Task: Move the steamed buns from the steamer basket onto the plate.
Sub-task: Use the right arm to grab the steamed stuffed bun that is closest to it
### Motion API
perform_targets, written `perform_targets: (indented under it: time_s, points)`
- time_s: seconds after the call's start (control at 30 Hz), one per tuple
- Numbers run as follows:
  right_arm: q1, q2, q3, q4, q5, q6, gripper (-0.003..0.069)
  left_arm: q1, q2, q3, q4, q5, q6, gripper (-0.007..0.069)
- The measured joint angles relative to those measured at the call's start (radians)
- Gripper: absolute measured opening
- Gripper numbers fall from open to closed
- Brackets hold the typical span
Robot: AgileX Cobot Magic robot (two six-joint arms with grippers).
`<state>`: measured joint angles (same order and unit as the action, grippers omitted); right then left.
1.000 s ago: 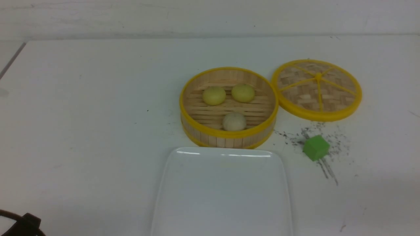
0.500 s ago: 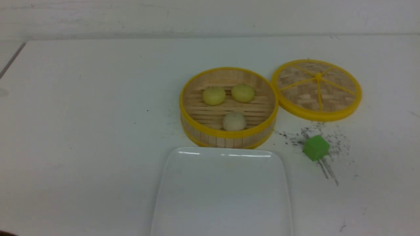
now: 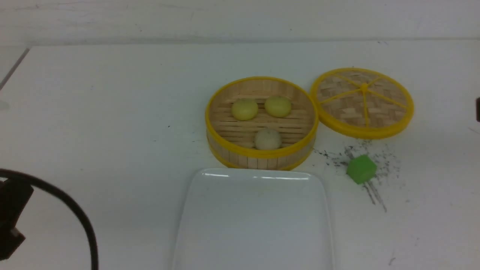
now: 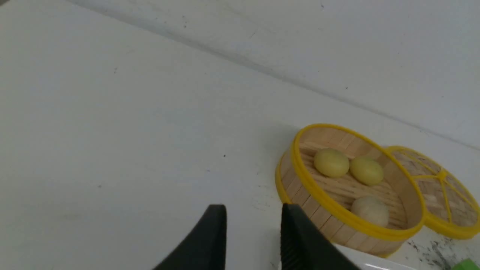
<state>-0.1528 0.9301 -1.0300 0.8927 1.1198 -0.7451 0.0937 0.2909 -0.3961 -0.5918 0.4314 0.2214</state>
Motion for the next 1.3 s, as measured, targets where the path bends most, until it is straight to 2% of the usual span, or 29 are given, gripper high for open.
perform_targets:
  time_s: [0.23,0.43,0.53,0.57,0.6,0.67,0.7,0.87,1.03,1.2,1.27,1.3]
  points:
    - [0.001,0.279,-0.201,-0.001,0.113,-0.076,0.0242,0.000,0.000,-0.015,-0.111,0.022,0.160,0.0240]
    - [0.072,0.445,-0.422,-0.053,0.115,-0.089,0.0242,0.000,0.002,-0.015,-0.165,0.034,0.177,0.0240]
    - [0.183,0.553,-0.585,-0.147,0.118,-0.047,0.0242,0.000,0.018,-0.015,-0.168,0.040,0.181,0.0240]
    - [0.190,0.567,-0.603,-0.154,0.118,-0.039,0.0242,0.000,0.019,-0.015,-0.168,0.041,0.182,0.0240]
    - [0.257,0.635,-0.671,-0.221,0.120,-0.008,0.0242,0.000,0.020,-0.015,-0.168,0.044,0.202,0.0240]
    - [0.293,0.674,-0.717,-0.270,0.120,0.009,0.0242,0.000,0.020,-0.015,-0.168,0.044,0.219,0.0240]
    - [0.358,0.744,-0.776,-0.343,0.120,0.047,0.0242,0.000,0.020,-0.015,-0.168,0.044,0.251,0.0240]
    - [0.449,0.921,-0.878,-0.455,0.122,0.098,0.0242,0.000,0.020,-0.015,-0.185,0.044,0.271,0.0240]
    - [0.467,1.020,-0.895,-0.473,0.116,0.100,0.0242,0.000,0.020,-0.015,-0.199,0.046,0.279,0.0240]
    - [0.470,1.084,-0.897,-0.537,0.024,0.099,0.0246,0.000,0.020,-0.015,-0.201,0.064,0.282,0.0240]
    - [0.470,1.098,-0.899,-0.565,-0.006,0.090,0.0258,0.000,0.020,-0.015,-0.201,0.076,0.282,0.0240]
    - [0.470,1.110,-0.899,-0.583,-0.049,0.086,0.0288,0.000,0.020,-0.015,-0.201,0.089,0.282,0.0240]
